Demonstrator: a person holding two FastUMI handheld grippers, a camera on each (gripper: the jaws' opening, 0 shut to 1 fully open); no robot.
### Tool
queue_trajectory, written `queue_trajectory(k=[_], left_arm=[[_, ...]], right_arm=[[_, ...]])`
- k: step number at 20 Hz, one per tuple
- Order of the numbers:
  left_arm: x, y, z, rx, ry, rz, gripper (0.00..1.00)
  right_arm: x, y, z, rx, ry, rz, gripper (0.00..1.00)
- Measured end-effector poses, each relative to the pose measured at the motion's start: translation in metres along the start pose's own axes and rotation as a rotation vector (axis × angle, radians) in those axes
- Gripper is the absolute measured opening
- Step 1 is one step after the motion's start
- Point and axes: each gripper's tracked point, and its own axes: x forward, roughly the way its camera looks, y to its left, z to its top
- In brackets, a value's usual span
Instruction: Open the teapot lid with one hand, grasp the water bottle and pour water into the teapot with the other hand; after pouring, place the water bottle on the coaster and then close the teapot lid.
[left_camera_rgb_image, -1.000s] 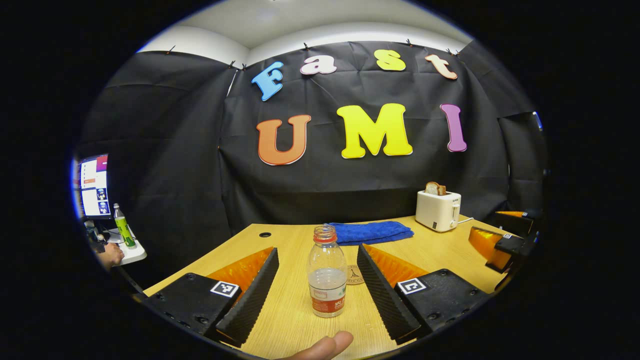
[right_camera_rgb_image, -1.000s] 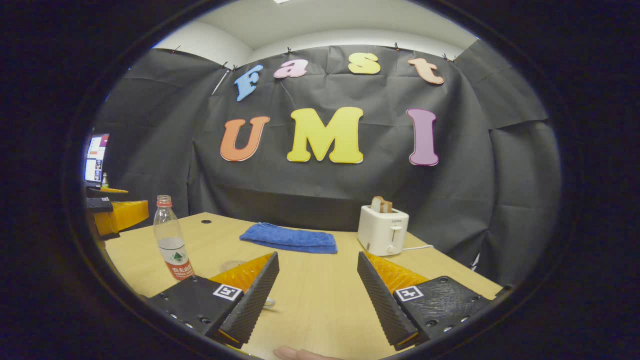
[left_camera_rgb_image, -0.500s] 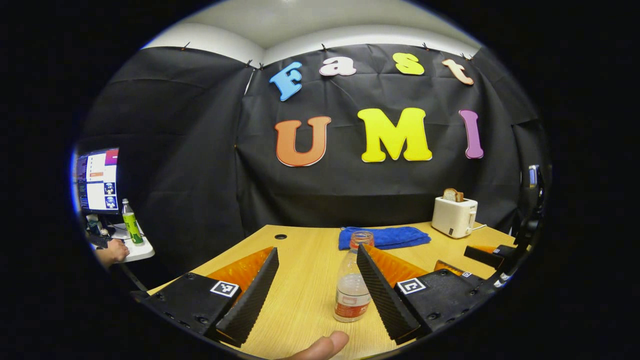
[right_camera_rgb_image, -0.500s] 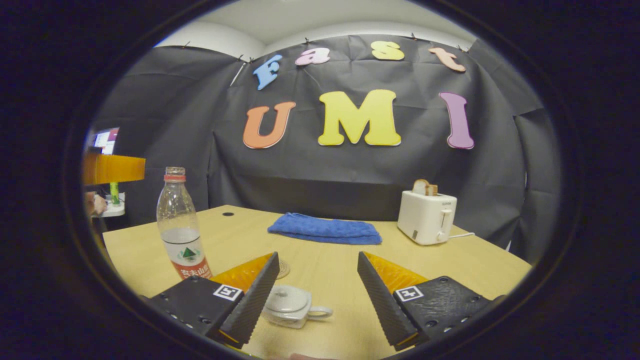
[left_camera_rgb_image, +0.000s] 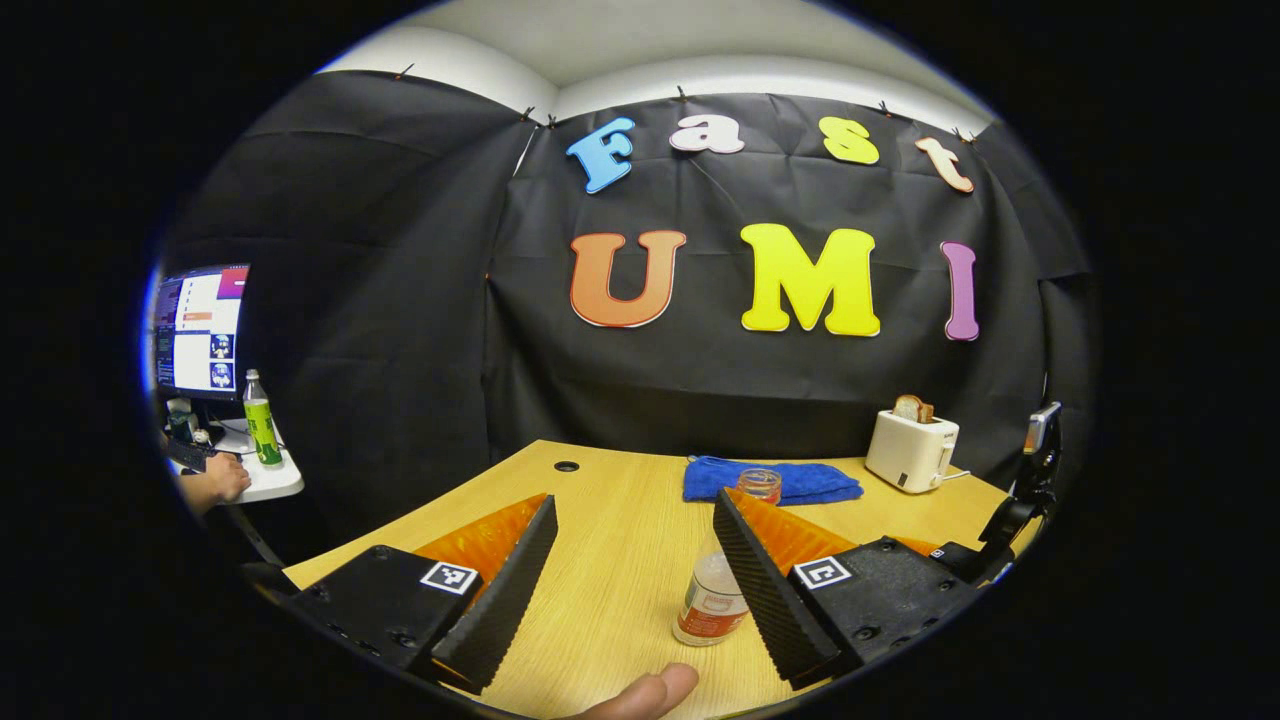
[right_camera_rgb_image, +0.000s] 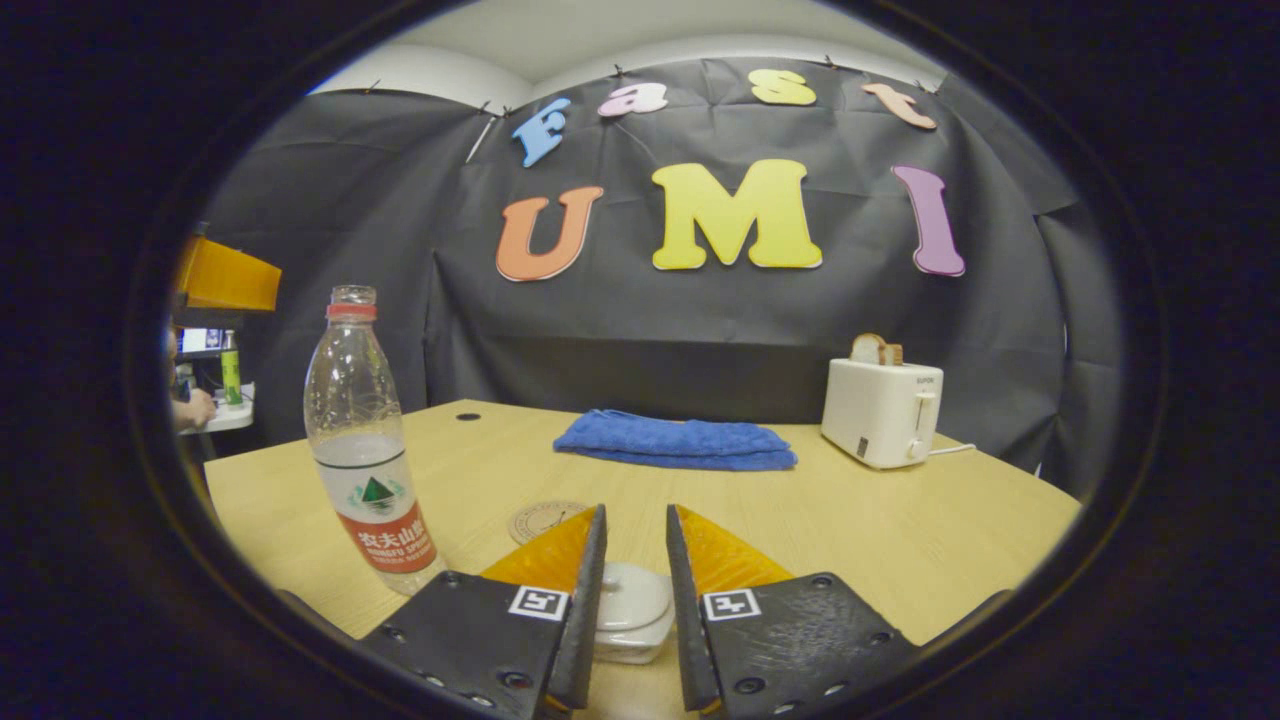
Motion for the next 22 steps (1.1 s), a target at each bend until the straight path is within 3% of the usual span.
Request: queue_trajectory(k=[2, 3, 4, 5, 6, 8, 9, 13, 18, 22], left_arm=[[0.000, -0.003, -0.002, 0.008, 0.005, -0.008, 0.99], [0.000, -0.003, -0.002, 0.010, 0.009, -0.011, 0.99], [0.000, -0.003, -0.003, 0.008, 0.010, -0.015, 0.99], [-0.001, -0.004, -0.003, 0.009, 0.012, -0.019, 0.99], [-0.001, -0.004, -0.003, 0.011, 0.011, -0.023, 0.99], [-0.001, -0.005, -0.004, 0.013, 0.013, -0.027, 0.99], [-0.001, -0.005, -0.004, 0.017, 0.012, -0.029, 0.99], [-0.004, -0.013, -0.005, 0.036, 0.014, -0.061, 0.99], [0.000, -0.032, -0.022, 0.085, 0.045, -0.183, 0.99], [-0.004, -0.045, -0.036, 0.087, 0.080, -0.254, 0.96]], right_arm=[[-0.002, 0.006, -0.007, -0.030, 0.017, 0.020, 0.38], [-0.002, 0.010, -0.009, -0.030, 0.020, 0.032, 0.29], [0.001, 0.001, -0.013, -0.016, 0.046, 0.002, 0.33], [0.001, 0.002, -0.015, 0.008, 0.072, 0.009, 0.18], [0.001, 0.003, -0.016, 0.025, 0.078, 0.018, 0.11], [0.000, 0.006, -0.015, 0.035, 0.092, 0.029, 0.12], [0.003, 0.008, -0.018, 0.018, 0.090, 0.021, 0.04], [0.004, 0.007, -0.014, 0.010, 0.073, 0.011, 0.03], [-0.002, 0.010, -0.001, 0.001, 0.038, 0.040, 0.00], [-0.017, -0.002, 0.035, -0.006, -0.045, 0.008, 0.00]])
